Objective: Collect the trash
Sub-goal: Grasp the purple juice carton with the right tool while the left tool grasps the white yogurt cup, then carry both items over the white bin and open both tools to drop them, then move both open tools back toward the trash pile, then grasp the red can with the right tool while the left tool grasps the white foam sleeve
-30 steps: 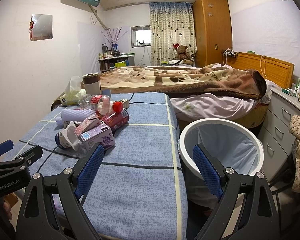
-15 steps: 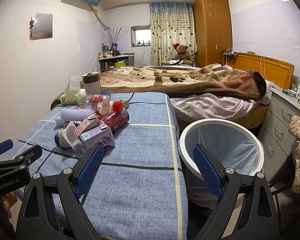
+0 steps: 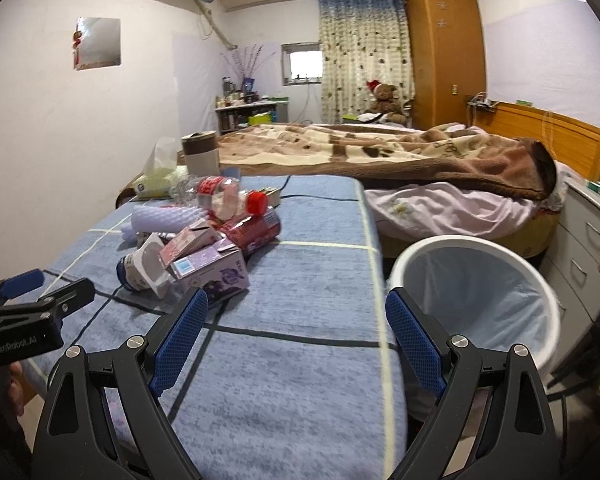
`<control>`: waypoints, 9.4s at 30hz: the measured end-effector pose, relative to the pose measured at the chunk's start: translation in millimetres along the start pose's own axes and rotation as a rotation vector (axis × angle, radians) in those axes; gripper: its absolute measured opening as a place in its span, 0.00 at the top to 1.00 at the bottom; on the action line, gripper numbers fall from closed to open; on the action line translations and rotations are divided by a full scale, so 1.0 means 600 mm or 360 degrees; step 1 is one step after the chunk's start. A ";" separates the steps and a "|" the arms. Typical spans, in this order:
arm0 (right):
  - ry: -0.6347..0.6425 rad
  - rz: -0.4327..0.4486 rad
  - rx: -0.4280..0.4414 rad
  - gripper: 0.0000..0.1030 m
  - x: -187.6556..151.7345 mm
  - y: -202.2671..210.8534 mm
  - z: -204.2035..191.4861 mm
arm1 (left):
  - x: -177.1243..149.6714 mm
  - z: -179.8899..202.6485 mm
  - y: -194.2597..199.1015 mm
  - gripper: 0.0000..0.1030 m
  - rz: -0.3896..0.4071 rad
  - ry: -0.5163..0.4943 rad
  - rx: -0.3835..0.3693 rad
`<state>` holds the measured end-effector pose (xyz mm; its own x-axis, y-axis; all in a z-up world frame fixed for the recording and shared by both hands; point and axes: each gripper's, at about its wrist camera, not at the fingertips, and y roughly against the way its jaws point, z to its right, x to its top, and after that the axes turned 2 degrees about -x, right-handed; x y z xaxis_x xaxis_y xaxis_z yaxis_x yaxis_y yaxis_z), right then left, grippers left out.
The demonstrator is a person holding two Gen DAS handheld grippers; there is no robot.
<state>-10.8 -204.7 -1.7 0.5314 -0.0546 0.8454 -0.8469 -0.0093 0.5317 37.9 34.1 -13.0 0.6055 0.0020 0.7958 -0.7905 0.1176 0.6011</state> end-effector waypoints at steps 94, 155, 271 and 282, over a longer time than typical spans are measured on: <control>-0.0222 -0.0173 0.0061 0.60 0.055 -0.084 -0.009 | 0.119 -0.035 -0.107 0.42 -0.0129 -0.0023 -0.0275; -0.0342 -0.0323 -0.0441 0.38 0.024 -0.062 0.299 | 0.103 0.435 -0.169 0.32 -0.0263 -0.0466 -0.0793; 0.0319 -0.0583 0.0234 0.28 0.099 -0.295 -0.046 | 0.121 -0.098 -0.308 0.62 -0.0557 0.0316 -0.0180; 0.0281 -0.0564 0.0295 0.42 0.098 -0.303 -0.050 | 0.123 -0.095 -0.315 0.69 -0.0530 0.0394 -0.0203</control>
<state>175.1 -176.5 -47.3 0.7716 0.1559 0.6167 -0.5924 -0.1768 0.7860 237.4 68.4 -71.8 0.8417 0.1793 0.5094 -0.5400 0.2736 0.7960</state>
